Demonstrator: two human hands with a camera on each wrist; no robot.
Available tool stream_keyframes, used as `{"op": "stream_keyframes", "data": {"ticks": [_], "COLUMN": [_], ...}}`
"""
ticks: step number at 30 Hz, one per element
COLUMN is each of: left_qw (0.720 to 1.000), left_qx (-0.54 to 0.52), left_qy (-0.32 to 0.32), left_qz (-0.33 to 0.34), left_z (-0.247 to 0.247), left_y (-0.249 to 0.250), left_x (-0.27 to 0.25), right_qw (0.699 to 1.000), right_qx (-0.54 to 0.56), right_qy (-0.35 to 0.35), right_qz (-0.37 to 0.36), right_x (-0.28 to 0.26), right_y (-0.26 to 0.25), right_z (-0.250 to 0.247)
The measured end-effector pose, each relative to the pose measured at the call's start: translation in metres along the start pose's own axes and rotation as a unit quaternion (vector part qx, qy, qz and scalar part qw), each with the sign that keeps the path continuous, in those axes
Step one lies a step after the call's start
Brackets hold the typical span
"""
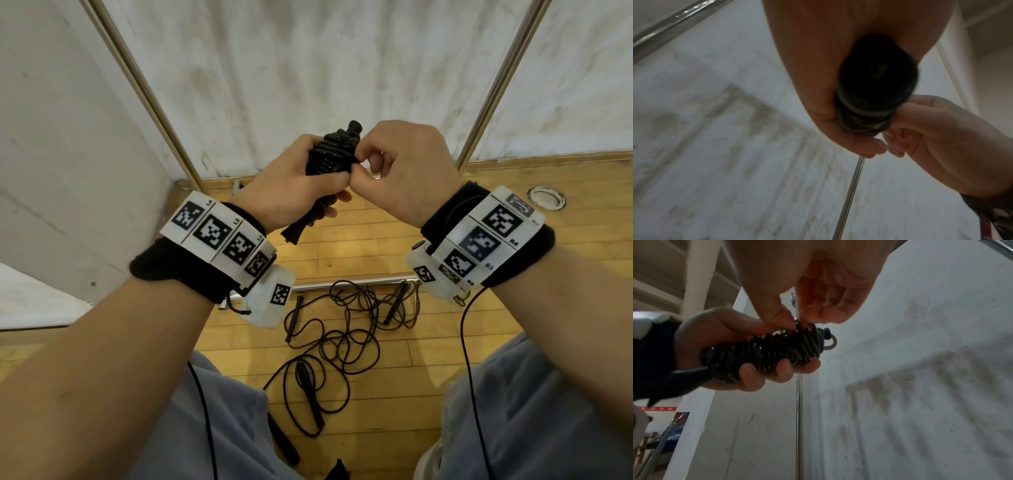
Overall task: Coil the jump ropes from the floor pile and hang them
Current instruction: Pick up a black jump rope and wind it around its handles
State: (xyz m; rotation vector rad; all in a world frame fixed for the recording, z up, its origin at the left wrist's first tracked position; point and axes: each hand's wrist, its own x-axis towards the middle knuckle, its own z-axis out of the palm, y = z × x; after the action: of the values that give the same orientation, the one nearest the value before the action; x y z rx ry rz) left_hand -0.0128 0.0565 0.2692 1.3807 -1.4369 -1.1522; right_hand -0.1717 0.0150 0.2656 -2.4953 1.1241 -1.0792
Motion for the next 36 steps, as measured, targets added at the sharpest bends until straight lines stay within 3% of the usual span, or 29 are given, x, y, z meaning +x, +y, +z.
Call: {"op": "stream_keyframes", "data": {"ticks": [4,9,16,24,29,36], "left_qw": [1.000,0.997,0.997,0.997,0.996,0.989], "left_qx": [0.009,0.058,0.057,0.009,-0.051,-0.118], "left_qy": [-0.019,0.019,-0.018,0.060,0.061,0.076], "left_qz": [0.006,0.039,0.049,0.056,0.041,-0.036], "left_z": [-0.002,-0.001,-0.001,0.007,0.016,0.022], "left_y": [0.001,-0.001,0.001,-0.003,-0.001,0.002], "left_x": [0.000,0.000,-0.003,0.001,0.001,0.005], "right_qw": [1.000,1.000,0.997,0.995,0.998,1.000], "right_qx": [0.001,0.015,0.071,0.100,0.068,0.027], "right_qy": [0.003,-0.021,-0.014,-0.004,0.007,0.012], "right_qz": [-0.002,-0.002,0.015,0.028,0.011,-0.009], "right_x": [0.000,-0.003,-0.002,-0.006,-0.005,-0.007], "right_y": [-0.001,0.002,0.004,0.004,0.004,0.003], "right_z": [-0.002,-0.001,-0.004,0.002,0.002,0.001]}}
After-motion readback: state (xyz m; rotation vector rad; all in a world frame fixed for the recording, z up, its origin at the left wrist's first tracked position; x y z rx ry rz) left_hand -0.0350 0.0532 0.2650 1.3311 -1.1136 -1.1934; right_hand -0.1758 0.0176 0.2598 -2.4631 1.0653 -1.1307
